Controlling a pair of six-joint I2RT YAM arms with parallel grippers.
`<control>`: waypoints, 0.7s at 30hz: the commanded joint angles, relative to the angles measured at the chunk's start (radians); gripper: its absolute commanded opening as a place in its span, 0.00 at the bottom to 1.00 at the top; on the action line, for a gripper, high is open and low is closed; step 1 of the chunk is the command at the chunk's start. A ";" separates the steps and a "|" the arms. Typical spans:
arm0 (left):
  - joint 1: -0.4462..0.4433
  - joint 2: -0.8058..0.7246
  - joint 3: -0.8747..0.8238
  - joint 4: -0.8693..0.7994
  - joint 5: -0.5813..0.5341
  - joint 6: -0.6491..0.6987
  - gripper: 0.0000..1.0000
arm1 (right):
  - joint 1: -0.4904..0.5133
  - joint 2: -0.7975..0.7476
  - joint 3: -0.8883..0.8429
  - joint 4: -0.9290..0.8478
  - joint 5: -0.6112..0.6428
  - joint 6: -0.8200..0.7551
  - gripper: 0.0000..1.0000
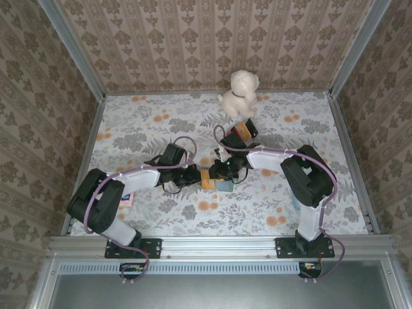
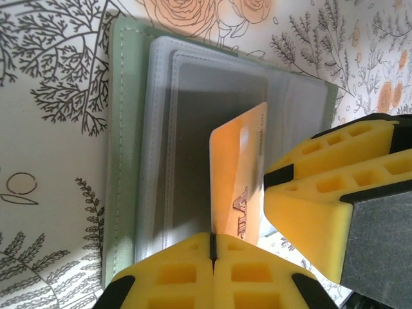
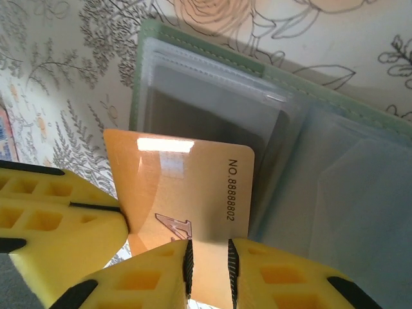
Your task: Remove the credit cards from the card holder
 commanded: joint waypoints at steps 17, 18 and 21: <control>0.009 0.064 -0.015 0.134 0.081 -0.058 0.13 | 0.004 0.039 0.016 -0.012 -0.054 -0.002 0.26; 0.011 0.060 -0.015 0.122 0.071 -0.055 0.10 | 0.003 0.027 0.011 -0.009 -0.050 -0.001 0.26; 0.016 0.030 -0.020 0.086 0.046 -0.047 0.04 | -0.010 -0.038 -0.016 0.010 -0.040 0.009 0.27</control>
